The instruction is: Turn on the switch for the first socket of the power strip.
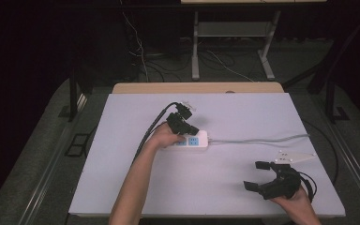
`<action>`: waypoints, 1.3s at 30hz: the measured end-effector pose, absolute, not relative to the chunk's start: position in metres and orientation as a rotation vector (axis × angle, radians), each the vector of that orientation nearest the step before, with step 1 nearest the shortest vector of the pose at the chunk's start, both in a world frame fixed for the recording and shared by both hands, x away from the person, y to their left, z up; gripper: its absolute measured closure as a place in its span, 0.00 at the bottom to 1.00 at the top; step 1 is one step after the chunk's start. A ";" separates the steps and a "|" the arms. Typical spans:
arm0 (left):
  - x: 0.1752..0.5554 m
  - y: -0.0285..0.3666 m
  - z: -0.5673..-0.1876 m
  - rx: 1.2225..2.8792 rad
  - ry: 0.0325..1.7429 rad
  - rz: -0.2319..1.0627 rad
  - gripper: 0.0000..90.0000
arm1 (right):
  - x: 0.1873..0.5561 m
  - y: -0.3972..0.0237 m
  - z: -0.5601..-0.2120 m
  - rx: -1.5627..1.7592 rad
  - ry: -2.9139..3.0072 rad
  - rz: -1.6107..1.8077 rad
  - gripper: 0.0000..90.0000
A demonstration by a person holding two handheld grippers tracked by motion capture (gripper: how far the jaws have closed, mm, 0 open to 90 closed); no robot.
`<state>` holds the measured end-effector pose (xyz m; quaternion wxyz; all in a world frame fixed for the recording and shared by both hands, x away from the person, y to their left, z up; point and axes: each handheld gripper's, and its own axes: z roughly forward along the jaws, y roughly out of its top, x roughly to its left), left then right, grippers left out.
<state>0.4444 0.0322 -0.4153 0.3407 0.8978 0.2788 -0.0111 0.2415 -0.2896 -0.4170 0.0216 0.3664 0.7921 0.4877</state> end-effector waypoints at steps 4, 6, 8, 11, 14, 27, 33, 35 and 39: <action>0.445 0.034 -0.416 2.327 0.752 -0.042 1.00 | 0.241 -0.290 -0.416 1.134 2.451 1.515 0.00; 0.443 0.033 -0.416 2.326 0.750 -0.022 1.00 | 0.240 -0.291 -0.416 1.132 2.446 1.519 0.00; 0.441 0.032 -0.416 2.334 0.745 0.000 1.00 | 0.240 -0.291 -0.416 1.133 2.444 1.520 0.00; 0.441 0.029 -0.414 2.356 0.734 0.015 1.00 | 0.241 -0.290 -0.417 1.131 2.452 1.512 0.00; 0.442 0.028 -0.413 2.365 0.726 0.020 1.00 | 0.242 -0.289 -0.417 1.131 2.458 1.500 0.00; 0.438 0.023 -0.407 2.365 0.699 0.103 1.00 | 0.244 -0.290 -0.418 1.135 2.460 1.492 0.00; 0.436 0.025 -0.396 2.350 0.683 0.117 1.00 | 0.245 -0.290 -0.419 1.142 2.458 1.489 0.00; 0.435 0.026 -0.393 2.342 0.679 0.122 1.00 | 0.245 -0.291 -0.419 1.142 2.454 1.493 0.00; 0.433 0.030 -0.387 2.327 0.679 0.136 0.99 | 0.245 -0.292 -0.419 1.147 2.451 1.491 0.00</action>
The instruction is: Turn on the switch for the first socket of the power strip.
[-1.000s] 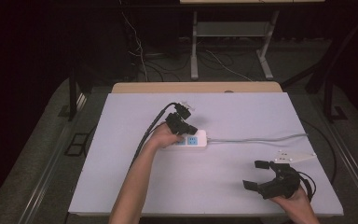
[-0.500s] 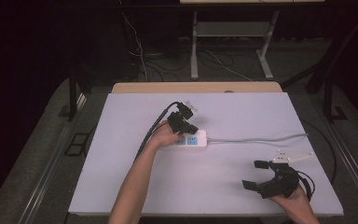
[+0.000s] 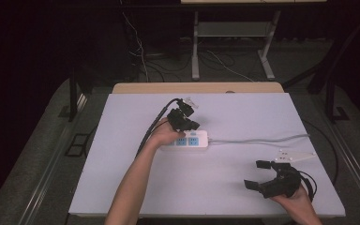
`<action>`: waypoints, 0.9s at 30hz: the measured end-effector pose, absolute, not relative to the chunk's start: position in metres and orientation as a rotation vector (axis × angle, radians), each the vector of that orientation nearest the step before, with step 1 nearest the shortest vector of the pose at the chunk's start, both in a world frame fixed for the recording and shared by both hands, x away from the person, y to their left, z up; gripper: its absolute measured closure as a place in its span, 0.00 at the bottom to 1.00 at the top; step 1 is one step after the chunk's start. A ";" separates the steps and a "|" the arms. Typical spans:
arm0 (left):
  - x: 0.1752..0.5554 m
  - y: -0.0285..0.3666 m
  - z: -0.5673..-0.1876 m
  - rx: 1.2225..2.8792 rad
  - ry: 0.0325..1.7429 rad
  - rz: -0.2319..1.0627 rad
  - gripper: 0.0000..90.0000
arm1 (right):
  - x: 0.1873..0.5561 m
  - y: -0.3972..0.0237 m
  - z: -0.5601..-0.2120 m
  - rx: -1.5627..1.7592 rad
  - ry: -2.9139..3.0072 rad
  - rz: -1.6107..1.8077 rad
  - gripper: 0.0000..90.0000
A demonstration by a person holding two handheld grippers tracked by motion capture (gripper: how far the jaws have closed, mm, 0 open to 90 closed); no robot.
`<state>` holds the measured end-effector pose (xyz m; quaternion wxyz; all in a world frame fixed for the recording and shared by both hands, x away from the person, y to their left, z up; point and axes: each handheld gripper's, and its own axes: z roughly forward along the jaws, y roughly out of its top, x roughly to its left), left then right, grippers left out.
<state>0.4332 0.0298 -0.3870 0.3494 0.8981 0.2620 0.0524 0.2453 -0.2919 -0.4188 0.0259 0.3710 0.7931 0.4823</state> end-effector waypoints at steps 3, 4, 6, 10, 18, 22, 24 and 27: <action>0.431 0.035 -0.382 2.320 0.678 0.146 0.99 | 0.246 -0.292 -0.419 1.146 2.449 1.492 0.00; 0.431 0.037 -0.379 2.323 0.676 0.150 0.99 | 0.246 -0.292 -0.419 1.148 2.450 1.492 0.00; 0.430 0.040 -0.376 2.309 0.679 0.154 0.99 | 0.246 -0.292 -0.419 1.147 2.450 1.491 0.00; 0.428 0.046 -0.370 2.294 0.682 0.153 0.99 | 0.246 -0.292 -0.419 1.152 2.449 1.492 0.00; 0.422 0.060 -0.355 2.258 0.696 0.172 0.99 | 0.246 -0.292 -0.419 1.154 2.448 1.494 0.00; 0.418 0.069 -0.346 2.230 0.709 0.169 0.99 | 0.247 -0.292 -0.419 1.155 2.449 1.495 0.00; 0.416 0.073 -0.343 2.218 0.712 0.170 0.94 | 0.247 -0.292 -0.419 1.155 2.449 1.493 0.00; 0.412 0.080 -0.338 2.197 0.723 0.170 0.85 | 0.247 -0.293 -0.419 1.154 2.447 1.496 0.00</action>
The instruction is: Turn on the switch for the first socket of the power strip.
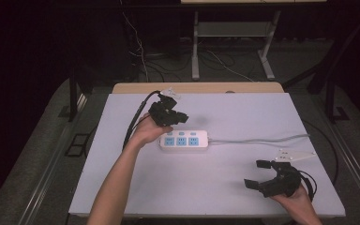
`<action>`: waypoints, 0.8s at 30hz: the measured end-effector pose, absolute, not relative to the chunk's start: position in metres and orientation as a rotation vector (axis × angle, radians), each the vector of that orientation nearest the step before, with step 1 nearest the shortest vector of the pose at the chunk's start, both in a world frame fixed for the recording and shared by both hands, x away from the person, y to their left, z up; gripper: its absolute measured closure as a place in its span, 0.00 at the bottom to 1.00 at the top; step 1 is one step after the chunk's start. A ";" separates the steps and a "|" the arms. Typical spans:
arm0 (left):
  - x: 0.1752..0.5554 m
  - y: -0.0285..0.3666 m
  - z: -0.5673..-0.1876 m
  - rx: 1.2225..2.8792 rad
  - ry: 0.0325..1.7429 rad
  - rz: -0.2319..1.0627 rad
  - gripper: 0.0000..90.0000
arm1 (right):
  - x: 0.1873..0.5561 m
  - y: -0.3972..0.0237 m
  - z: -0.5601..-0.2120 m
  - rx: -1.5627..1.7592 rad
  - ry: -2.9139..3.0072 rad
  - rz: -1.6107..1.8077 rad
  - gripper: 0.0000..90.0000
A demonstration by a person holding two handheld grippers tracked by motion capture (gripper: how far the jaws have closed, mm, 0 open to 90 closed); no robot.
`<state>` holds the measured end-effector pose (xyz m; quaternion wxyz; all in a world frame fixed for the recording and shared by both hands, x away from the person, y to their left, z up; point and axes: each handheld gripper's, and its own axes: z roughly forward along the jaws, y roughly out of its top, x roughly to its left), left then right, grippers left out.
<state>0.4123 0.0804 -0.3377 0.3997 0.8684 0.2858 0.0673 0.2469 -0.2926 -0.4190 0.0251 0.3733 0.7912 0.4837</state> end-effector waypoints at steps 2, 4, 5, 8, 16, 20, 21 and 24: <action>0.410 0.086 -0.335 2.180 0.726 0.160 0.80 | 0.247 -0.293 -0.419 1.154 2.445 1.496 0.00; 0.407 0.090 -0.332 2.167 0.736 0.155 0.71 | 0.247 -0.293 -0.419 1.156 2.444 1.496 0.00; 0.406 0.092 -0.331 2.167 0.739 0.158 0.66 | 0.247 -0.293 -0.419 1.156 2.444 1.496 0.00; 0.402 0.099 -0.327 2.142 0.764 0.135 0.56 | 0.247 -0.293 -0.419 1.156 2.444 1.496 0.00; 0.388 0.113 -0.326 2.139 0.790 0.142 0.19 | 0.247 -0.293 -0.419 1.158 2.440 1.497 0.00; 0.382 0.121 -0.330 2.143 0.844 0.153 0.00 | 0.247 -0.293 -0.419 1.160 2.439 1.497 0.00; 0.381 0.123 -0.331 2.141 0.847 0.161 0.00 | 0.247 -0.293 -0.419 1.164 2.437 1.499 0.00; 0.375 0.131 -0.333 2.116 0.856 0.163 0.00 | 0.248 -0.294 -0.420 1.167 2.436 1.501 0.00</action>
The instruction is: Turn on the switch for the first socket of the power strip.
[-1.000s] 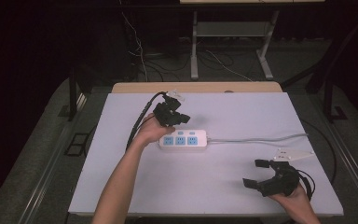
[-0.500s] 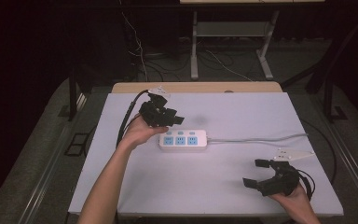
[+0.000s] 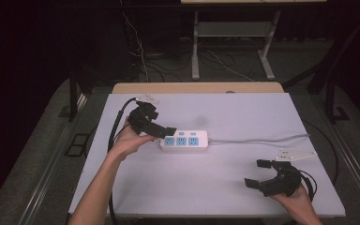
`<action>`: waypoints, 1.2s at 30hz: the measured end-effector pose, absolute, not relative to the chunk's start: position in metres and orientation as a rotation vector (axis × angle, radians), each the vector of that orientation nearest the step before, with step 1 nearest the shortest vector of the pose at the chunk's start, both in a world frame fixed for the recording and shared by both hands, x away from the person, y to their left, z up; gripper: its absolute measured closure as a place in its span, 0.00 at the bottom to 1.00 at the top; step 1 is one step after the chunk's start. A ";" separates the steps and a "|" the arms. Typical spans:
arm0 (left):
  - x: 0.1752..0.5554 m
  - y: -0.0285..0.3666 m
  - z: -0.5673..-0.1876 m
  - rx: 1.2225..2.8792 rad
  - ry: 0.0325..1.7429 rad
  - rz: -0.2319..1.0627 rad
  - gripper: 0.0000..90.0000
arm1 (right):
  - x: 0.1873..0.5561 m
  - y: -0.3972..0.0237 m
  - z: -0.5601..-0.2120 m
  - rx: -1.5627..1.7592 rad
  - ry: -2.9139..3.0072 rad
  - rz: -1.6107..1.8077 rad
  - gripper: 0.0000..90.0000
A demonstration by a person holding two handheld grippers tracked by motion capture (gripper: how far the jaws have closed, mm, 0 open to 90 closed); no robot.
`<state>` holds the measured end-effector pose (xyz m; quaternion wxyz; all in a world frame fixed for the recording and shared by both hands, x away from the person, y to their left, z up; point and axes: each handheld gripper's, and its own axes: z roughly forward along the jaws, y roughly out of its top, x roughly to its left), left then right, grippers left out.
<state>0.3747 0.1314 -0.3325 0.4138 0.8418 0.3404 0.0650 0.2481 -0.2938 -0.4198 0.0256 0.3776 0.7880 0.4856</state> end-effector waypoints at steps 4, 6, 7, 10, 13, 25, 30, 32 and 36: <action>0.366 0.141 -0.334 2.090 0.850 0.169 0.00 | 0.248 -0.294 -0.420 1.165 2.437 1.499 0.00; 0.361 0.146 -0.334 2.075 0.848 0.166 0.00 | 0.248 -0.293 -0.420 1.167 2.438 1.497 0.00; 0.359 0.148 -0.335 2.070 0.847 0.168 0.00 | 0.248 -0.293 -0.420 1.167 2.438 1.497 0.00; 0.352 0.153 -0.338 2.056 0.848 0.174 0.00 | 0.248 -0.293 -0.420 1.170 2.440 1.495 0.00; 0.345 0.157 -0.342 2.040 0.842 0.176 0.00 | 0.248 -0.292 -0.420 1.166 2.441 1.493 0.00; 0.311 0.164 -0.363 2.009 0.824 0.186 0.00 | 0.248 -0.292 -0.420 1.165 2.442 1.494 0.00; 0.298 0.166 -0.379 1.994 0.830 0.182 0.00 | 0.248 -0.291 -0.420 1.158 2.445 1.491 0.00; 0.293 0.168 -0.385 1.983 0.836 0.169 0.00 | 0.248 -0.291 -0.420 1.158 2.447 1.490 0.00; 0.285 0.170 -0.397 1.976 0.850 0.166 0.00 | 0.247 -0.291 -0.420 1.158 2.446 1.490 0.00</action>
